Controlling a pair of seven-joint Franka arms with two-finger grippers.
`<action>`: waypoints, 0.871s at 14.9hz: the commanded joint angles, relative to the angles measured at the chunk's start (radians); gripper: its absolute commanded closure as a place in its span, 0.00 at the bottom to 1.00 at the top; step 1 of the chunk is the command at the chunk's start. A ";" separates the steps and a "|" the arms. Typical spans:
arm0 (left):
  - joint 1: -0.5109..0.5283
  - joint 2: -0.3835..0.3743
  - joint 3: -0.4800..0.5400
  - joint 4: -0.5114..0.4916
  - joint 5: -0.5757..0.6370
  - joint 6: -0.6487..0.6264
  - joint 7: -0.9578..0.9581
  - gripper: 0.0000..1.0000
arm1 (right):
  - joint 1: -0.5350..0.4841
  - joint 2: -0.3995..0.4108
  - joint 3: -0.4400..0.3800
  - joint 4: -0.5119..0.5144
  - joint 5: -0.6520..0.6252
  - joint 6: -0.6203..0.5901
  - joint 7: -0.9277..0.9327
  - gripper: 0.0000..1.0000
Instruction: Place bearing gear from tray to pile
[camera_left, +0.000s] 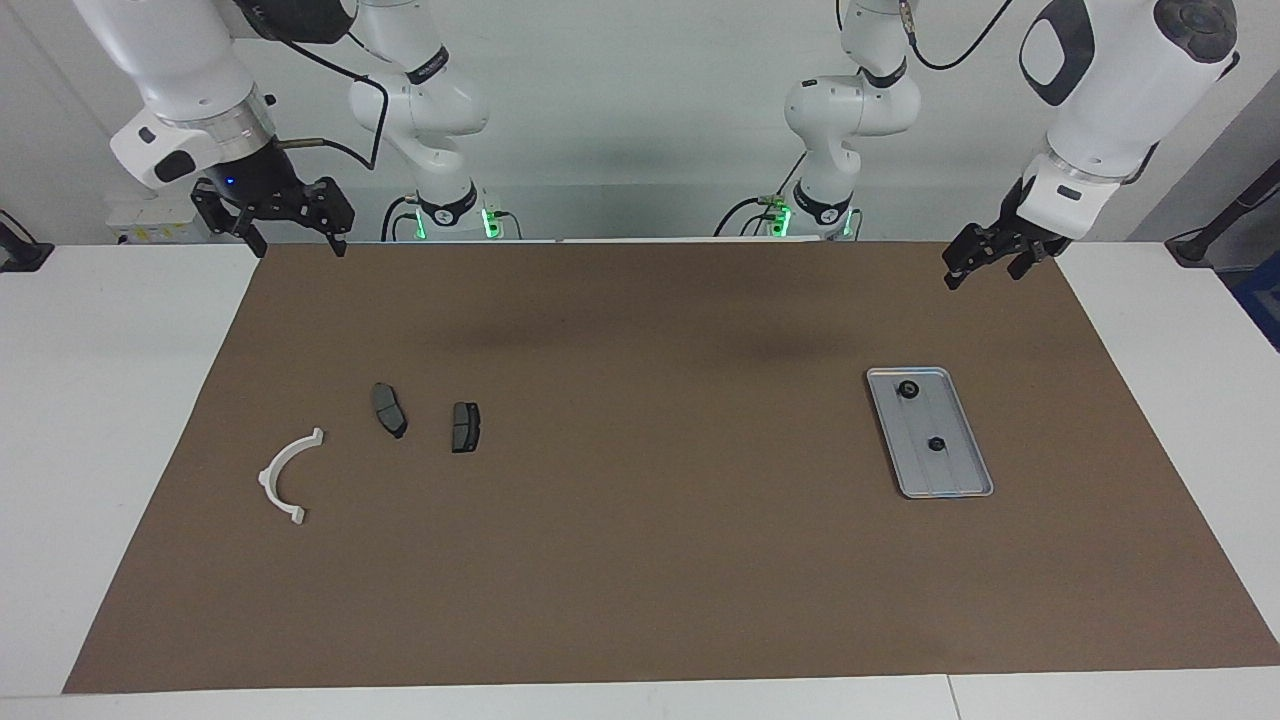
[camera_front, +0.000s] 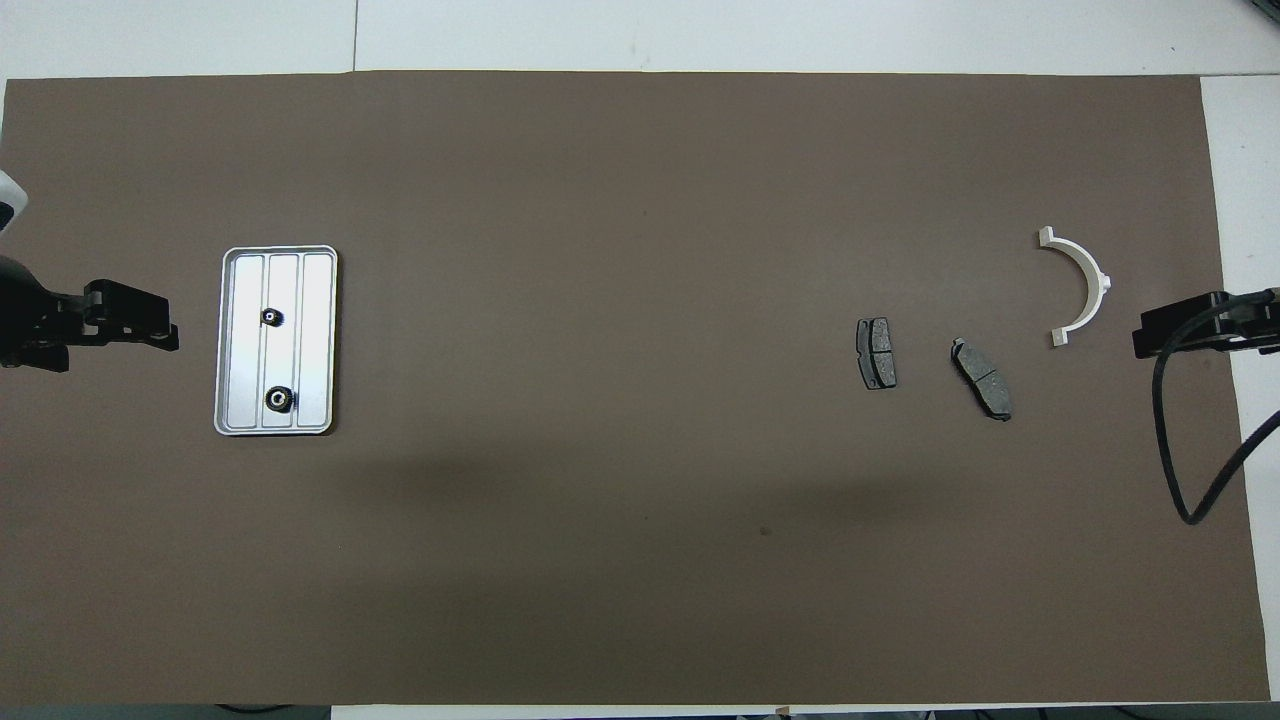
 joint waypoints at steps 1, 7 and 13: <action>-0.009 -0.004 0.005 0.008 0.012 0.001 0.007 0.00 | -0.013 -0.031 -0.002 -0.051 0.010 0.032 0.002 0.00; -0.009 -0.002 0.006 0.008 0.012 0.010 -0.001 0.00 | -0.013 -0.033 -0.002 -0.060 0.012 0.051 0.005 0.00; 0.003 -0.025 0.012 -0.012 0.011 0.018 -0.007 0.00 | -0.018 -0.033 -0.002 -0.060 0.010 0.053 0.005 0.00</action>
